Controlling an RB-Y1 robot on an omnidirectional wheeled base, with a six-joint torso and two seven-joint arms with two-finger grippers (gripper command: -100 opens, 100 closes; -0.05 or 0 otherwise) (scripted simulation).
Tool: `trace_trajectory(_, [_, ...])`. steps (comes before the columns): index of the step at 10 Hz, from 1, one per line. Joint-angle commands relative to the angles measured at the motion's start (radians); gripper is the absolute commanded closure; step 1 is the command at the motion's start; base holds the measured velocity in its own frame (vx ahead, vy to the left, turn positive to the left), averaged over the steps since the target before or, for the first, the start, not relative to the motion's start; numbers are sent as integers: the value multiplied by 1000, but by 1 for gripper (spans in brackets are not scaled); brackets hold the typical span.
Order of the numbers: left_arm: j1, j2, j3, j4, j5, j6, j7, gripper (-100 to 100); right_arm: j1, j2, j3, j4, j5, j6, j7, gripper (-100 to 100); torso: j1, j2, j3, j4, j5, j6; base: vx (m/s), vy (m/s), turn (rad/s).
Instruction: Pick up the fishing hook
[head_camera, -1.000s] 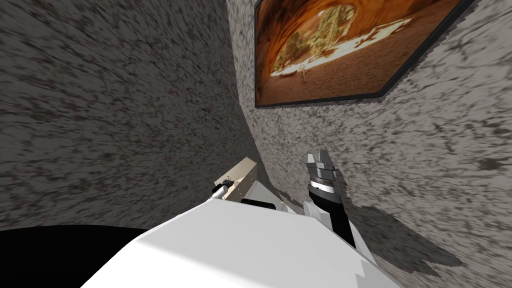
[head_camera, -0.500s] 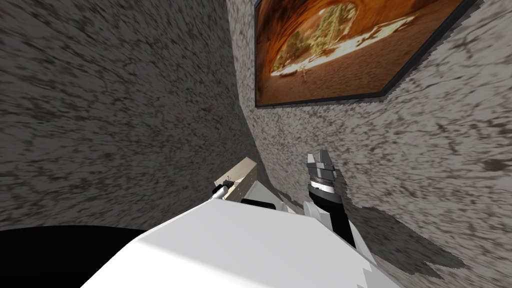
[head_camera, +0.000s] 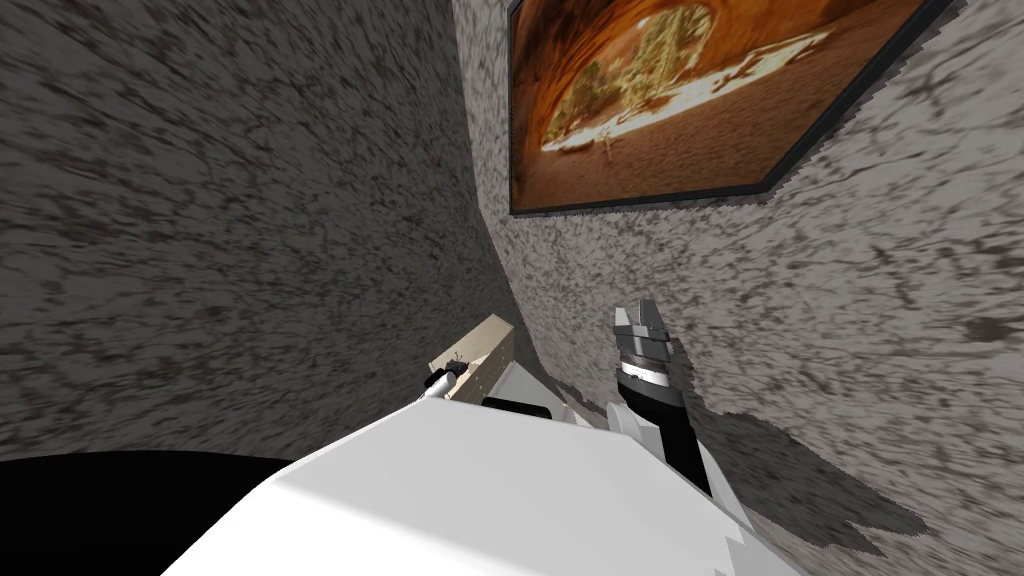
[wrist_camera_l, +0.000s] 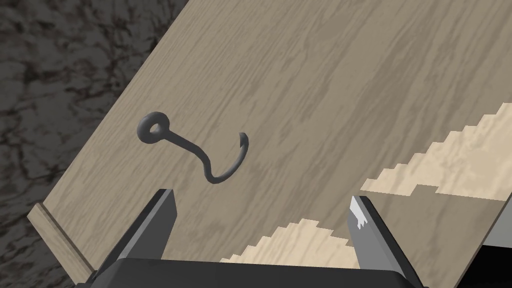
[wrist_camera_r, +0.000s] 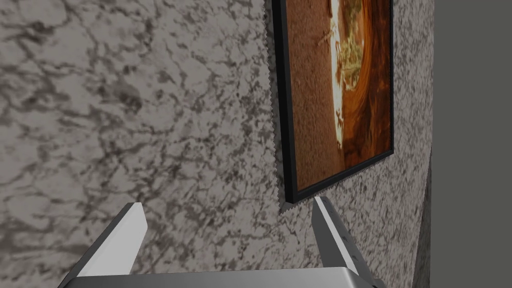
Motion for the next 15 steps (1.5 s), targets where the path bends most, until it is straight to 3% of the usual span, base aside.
trace_trajectory(1, [17, 30, -50, 13, 18, -32, 50, -100, 0, 0, 0, 0, 0, 0, 0, 0, 0, 0, 0, 0, 0, 0, 19, -20, -104])
trace_trajectory(2, [17, 30, -59, 13, 18, -32, 60, -100, 0, 0, 0, 0, 0, 0, 0, 0, -1, -1, 0, 0, 0, 0, 33, -25, -68])
trace_trajectory(3, [33, 61, -110, 26, 36, -65, 102, -100, 0, 0, 0, 0, 0, 0, 0, 0, -1, -2, -1, 0, 0, 0, 62, -30, -106])
trace_trajectory(4, [33, 61, -118, 26, 36, -65, 120, -100, 0, 0, 0, 0, 0, 0, 0, 0, -2, -3, -2, -1, 0, 0, 51, -27, -54])
trace_trajectory(5, [50, 91, -145, 39, 53, -97, 144, -100, 0, 0, 0, 0, 0, 0, 0, 0, -2, -3, -2, -1, 0, 0, 44, -37, -115])
trace_trajectory(6, [50, 91, -177, 39, 53, -97, 180, -100, 0, 0, 0, 0, 0, 0, 0, 0, -2, -3, -2, -1, -1, 0, 33, -20, -45])
trace_trajectory(7, [66, 121, -228, 52, 71, -129, 224, -100, 0, 0, 0, 0, 0, 0, 0, 0, -2, -2, -1, -1, 0, 0, 41, -30, -95])
trace_trajectory(8, [66, 121, -237, 52, 71, -129, 240, -100, 0, 0, 0, 0, 0, 0, 0, 0, -2, -2, -1, -1, 0, 0, 33, -21, -39])
trace_trajectory(9, [83, 152, -286, 65, 89, -162, 281, -100, 0, 0, 0, 0, 0, 0, 0, 0, -1, -4, -2, -1, 2, 1, 45, -19, -130])
trace_trajectory(10, [83, 152, -296, 65, 89, -162, 296, -100, 0, 0, 0, 0, 0, 0, 0, 0, 0, -5, -3, -1, 2, 2, 43, -21, -53])
trace_trajectory(11, [99, 182, -334, 78, 107, -194, 328, -100, 0, 0, 0, 0, 0, 0, 0, 0, 0, -5, -3, -1, 2, 1, 48, -33, -117])
trace_trajectory(12, [99, 182, -355, 78, 107, -194, 353, -100, 0, 0, 0, 0, 0, 0, 0, 0, 1, -7, -4, -2, 3, 2, 36, -25, -45])
trace_trajectory(13, [99, 182, -355, 78, 107, -194, 360, -100, 0, 0, 0, 0, 0, 0, 0, 0, 2, -7, -5, -2, 3, 2, 14, -10, 17])
trace_trajectory(14, [116, 212, -395, 91, 124, -226, 394, -100, 0, 0, 0, 0, 0, 0, 0, 0, 3, -6, -4, -2, 3, 2, 30, -19, -109])
trace_trajectory(15, [116, 212, -414, 91, 124, -226, 420, -100, 0, 0, 0, 0, 0, 0, 0, 0, 5, -8, -5, -2, 3, 2, 29, -19, -68])
